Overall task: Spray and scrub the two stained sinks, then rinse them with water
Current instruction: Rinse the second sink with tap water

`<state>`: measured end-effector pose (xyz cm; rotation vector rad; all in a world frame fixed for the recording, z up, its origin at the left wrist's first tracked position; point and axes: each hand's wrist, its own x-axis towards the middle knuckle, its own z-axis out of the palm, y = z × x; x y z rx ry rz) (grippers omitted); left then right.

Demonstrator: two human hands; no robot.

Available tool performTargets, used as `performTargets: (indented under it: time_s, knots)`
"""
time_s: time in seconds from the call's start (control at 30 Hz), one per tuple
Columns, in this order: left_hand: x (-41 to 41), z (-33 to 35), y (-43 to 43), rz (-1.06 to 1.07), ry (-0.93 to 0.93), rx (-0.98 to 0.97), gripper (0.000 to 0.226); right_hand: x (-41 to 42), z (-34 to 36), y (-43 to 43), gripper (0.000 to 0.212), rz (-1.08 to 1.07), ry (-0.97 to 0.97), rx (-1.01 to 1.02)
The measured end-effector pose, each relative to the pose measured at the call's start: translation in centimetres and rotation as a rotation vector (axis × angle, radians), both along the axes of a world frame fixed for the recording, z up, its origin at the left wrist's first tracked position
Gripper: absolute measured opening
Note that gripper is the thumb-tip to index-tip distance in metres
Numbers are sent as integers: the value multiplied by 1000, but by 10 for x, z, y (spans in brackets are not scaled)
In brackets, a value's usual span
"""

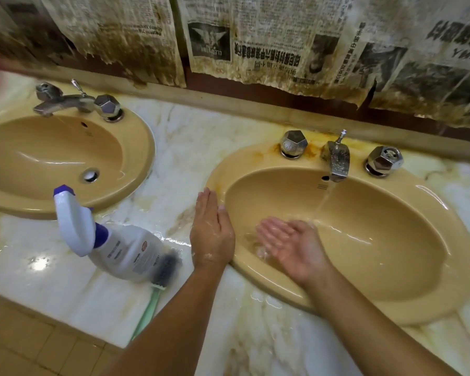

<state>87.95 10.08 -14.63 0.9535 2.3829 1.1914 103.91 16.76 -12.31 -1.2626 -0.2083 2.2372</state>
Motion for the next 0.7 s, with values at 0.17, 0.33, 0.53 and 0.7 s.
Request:
performTargets:
  time_s: [0.17, 0.33, 0.53, 0.7]
  knots:
    - [-1, 0, 1, 0, 11, -3, 49, 44, -12, 77, 45, -414, -21, -86]
    - [-4, 0, 3, -27, 27, -31, 49, 16, 7, 65, 45, -228, 67, 59]
    - [-5, 1, 4, -43, 39, -26, 49, 36, 11, 85, 49, -338, 35, -46]
    - [-6, -1, 3, -49, 45, -29, 49, 44, 22, 90, 44, -348, 44, -36]
